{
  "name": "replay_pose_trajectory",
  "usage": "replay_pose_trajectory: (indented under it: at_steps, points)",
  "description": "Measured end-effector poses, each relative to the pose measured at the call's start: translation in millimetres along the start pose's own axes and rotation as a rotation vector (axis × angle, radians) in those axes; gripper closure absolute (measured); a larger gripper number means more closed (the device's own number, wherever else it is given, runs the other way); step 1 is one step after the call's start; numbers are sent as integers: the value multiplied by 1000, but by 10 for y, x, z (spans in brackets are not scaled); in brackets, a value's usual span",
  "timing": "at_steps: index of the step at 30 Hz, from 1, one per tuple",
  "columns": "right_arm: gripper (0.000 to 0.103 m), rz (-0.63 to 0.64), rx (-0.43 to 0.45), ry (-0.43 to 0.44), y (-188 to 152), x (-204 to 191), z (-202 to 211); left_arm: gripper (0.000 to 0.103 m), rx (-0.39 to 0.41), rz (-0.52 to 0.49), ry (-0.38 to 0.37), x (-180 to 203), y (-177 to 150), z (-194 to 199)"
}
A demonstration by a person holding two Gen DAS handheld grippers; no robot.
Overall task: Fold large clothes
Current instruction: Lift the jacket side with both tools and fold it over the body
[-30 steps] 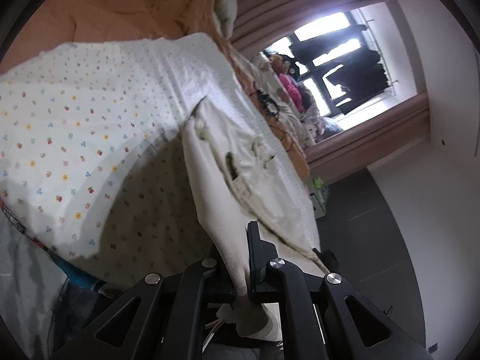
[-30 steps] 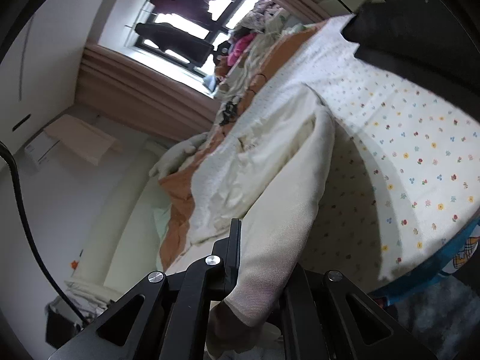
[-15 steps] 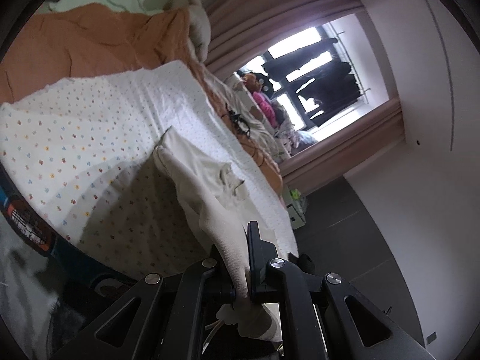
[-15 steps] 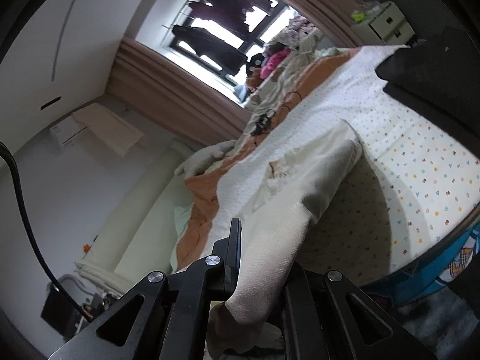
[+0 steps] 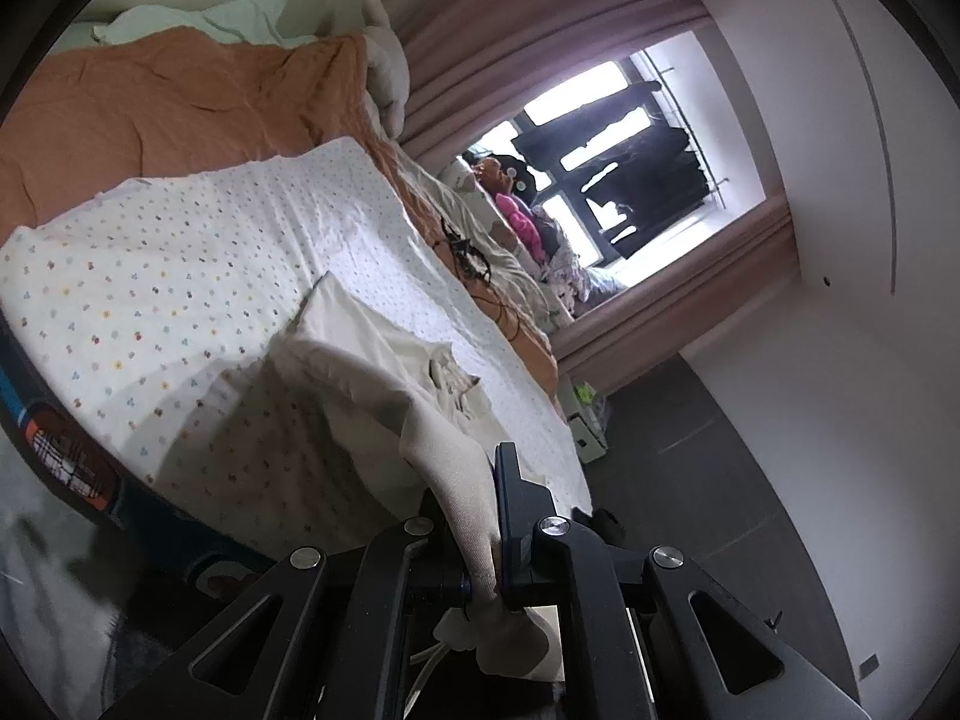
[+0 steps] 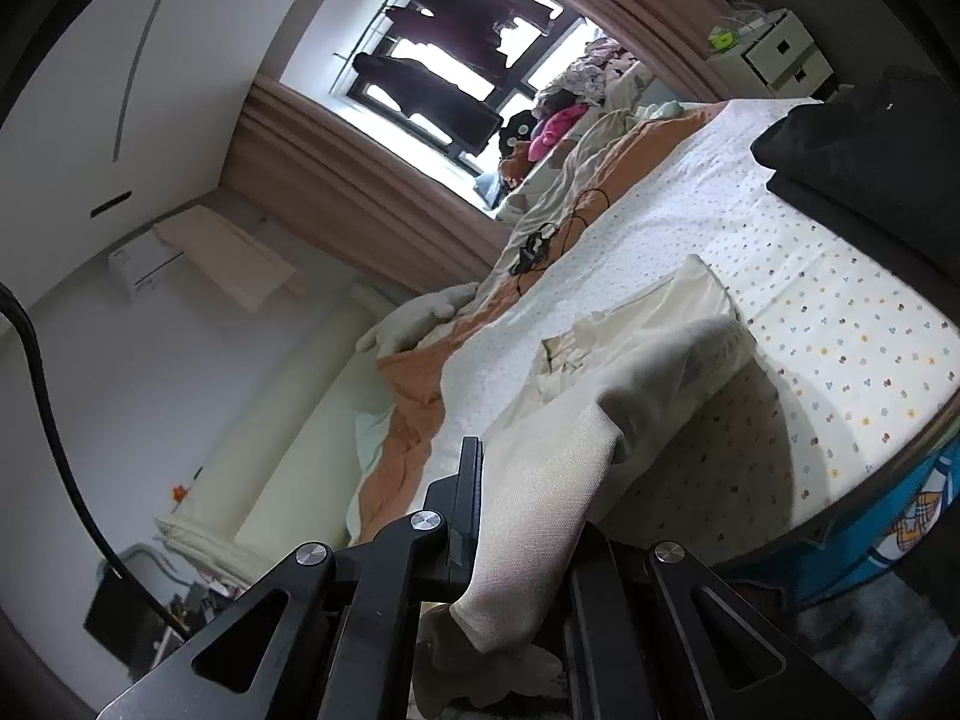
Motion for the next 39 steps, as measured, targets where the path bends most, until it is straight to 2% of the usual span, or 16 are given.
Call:
replay_pose_trajectory:
  at_steps: [18,27,35,39]
  points:
    - [97,2,22,-43,1051,39,-667,97,4,-86,64,439,1111,-898]
    - [97,22,8,-93,1550,160,-1190,97,-5,-90,136,330,1516,-1429]
    - [97,25,-18,-148,1842,343,-1656,97,-44,-83,183,107,1819,-2009]
    - [97,38,-36,-216,1933,460,-1895,97,-69,-86,214,-11,1928,-2315]
Point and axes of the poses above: each gripper's, at about its wrist camera, not at the fingertips, and z roughly against the way its jaws point, x to its right, y to its top, the point moved 1 cm from there along -z, roughly the way its jaws point, and after that the axes turned 8 degrees about -x, right-handed, at the moved point
